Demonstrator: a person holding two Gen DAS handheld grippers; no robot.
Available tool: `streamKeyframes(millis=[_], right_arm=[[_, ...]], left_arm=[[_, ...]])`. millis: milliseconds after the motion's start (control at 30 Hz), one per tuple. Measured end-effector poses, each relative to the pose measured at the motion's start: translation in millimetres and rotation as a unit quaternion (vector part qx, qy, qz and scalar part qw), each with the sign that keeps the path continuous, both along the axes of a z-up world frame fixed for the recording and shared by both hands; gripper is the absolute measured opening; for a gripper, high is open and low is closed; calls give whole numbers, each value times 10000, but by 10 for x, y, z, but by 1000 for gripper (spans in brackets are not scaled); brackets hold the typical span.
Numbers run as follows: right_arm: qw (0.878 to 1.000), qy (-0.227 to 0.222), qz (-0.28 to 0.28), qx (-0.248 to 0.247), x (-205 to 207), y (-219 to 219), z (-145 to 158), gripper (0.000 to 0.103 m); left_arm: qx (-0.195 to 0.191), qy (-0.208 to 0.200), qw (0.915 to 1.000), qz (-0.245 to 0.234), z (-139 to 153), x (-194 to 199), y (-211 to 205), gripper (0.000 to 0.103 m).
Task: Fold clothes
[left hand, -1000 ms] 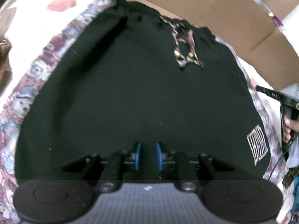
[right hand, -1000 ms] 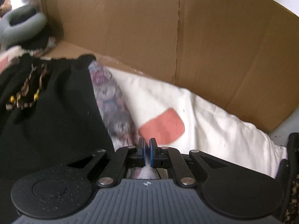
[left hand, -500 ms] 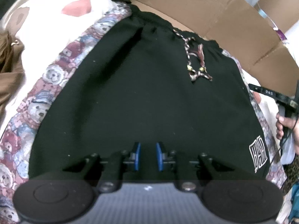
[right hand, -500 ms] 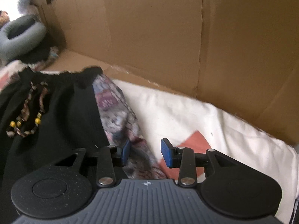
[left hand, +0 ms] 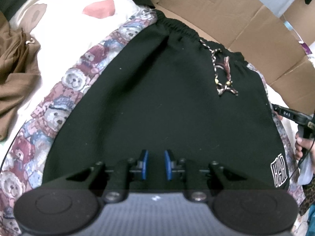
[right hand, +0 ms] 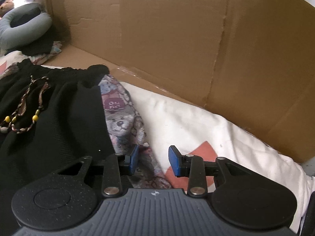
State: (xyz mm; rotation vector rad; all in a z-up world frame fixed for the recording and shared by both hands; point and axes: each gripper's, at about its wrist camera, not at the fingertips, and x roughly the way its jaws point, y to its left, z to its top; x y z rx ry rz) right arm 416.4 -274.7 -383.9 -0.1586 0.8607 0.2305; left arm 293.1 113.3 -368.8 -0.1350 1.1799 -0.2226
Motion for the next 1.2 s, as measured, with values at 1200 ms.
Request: streamKeyframes(millis=[1200], right_arm=[[9963,121,-625,585,-244,150,854,32]], left_arm=[[1163,-460,9888,811,444,-775,1395,31]])
